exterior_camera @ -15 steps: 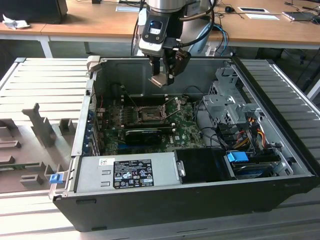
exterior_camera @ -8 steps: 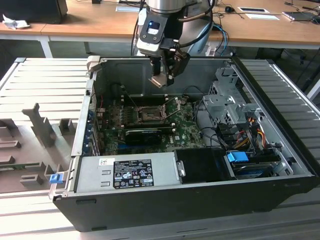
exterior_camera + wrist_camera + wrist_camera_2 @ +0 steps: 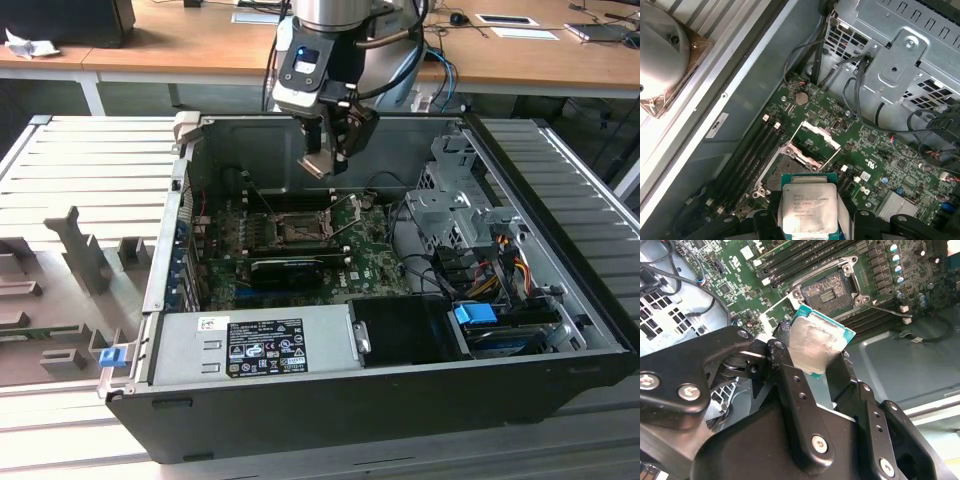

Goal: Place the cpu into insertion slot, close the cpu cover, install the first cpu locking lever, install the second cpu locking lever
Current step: 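Place the cpu into insertion slot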

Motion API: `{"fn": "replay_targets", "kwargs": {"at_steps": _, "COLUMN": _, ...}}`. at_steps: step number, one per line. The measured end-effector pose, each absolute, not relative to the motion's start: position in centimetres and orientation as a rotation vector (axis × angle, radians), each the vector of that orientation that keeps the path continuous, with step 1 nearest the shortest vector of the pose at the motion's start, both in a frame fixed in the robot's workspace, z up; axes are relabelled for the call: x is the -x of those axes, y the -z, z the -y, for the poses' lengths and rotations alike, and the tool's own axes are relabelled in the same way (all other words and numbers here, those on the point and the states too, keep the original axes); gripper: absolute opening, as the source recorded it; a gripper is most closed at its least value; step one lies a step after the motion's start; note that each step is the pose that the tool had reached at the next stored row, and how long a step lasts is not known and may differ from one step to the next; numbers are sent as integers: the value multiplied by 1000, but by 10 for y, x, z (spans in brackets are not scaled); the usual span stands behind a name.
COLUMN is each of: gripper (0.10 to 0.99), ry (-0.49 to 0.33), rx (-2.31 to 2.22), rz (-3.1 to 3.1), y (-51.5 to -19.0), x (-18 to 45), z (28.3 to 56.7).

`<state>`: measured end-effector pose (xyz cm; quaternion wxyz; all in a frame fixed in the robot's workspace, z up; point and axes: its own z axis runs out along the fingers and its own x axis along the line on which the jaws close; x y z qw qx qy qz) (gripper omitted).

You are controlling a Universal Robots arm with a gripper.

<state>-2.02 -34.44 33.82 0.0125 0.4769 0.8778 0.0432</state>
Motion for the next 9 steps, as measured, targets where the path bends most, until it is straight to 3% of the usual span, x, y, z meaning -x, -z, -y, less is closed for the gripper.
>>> {"fn": "replay_targets", "kwargs": {"at_steps": 9, "gripper": 529, "ry": -132, "rx": -1651, "rz": -2634, "y": -336, "x": 22, "z": 344}}
